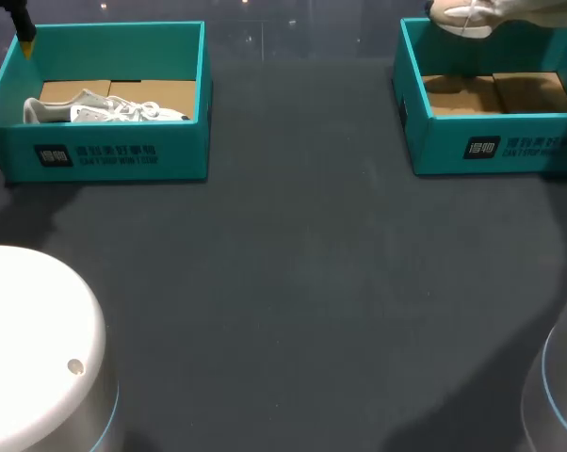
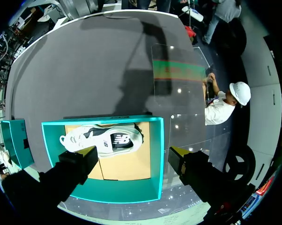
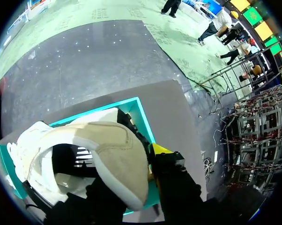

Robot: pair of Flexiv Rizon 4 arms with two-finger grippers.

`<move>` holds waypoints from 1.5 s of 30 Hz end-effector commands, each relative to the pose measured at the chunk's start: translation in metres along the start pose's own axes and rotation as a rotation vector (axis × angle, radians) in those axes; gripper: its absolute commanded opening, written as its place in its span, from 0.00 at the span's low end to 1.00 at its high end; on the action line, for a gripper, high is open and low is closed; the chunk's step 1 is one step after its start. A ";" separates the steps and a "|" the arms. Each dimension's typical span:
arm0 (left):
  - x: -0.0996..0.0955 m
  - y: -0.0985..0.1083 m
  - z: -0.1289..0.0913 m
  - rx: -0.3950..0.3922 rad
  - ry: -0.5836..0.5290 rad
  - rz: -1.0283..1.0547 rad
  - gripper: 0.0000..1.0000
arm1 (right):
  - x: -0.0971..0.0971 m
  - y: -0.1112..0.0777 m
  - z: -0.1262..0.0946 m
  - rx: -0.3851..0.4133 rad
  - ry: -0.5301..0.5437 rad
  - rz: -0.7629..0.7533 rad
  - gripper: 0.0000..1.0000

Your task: Take the shoe out of the shoebox, open the shoe tongue, remove and reinsert the insole, then place the shoe into the shoebox

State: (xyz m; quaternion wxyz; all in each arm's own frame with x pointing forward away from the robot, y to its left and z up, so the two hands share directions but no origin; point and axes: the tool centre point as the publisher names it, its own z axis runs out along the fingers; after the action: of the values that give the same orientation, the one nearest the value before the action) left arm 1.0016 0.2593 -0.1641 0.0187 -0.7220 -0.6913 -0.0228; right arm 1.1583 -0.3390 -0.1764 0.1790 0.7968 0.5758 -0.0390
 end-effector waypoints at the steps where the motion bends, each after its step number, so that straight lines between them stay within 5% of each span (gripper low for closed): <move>1: 0.000 -0.001 0.000 -0.001 0.001 0.001 1.00 | -0.009 -0.018 -0.032 -0.018 0.000 0.007 0.00; 17: 0.000 -0.001 0.000 -0.001 0.001 0.001 1.00 | -0.015 -0.082 -0.102 -0.007 -0.004 0.090 0.00; 28: 0.000 -0.001 0.000 -0.001 0.001 0.001 1.00 | 0.008 -0.164 -0.155 -0.062 -0.036 0.104 0.00; 45: 0.000 -0.001 0.000 -0.001 0.001 0.001 1.00 | 0.052 -0.289 -0.186 0.026 -0.049 0.152 0.00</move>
State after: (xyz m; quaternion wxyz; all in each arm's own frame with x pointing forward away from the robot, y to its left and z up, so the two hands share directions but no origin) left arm 1.0017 0.2593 -0.1641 0.0187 -0.7220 -0.6913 -0.0228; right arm 0.9005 -0.1645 -0.0829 0.1479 0.8482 0.5026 -0.0780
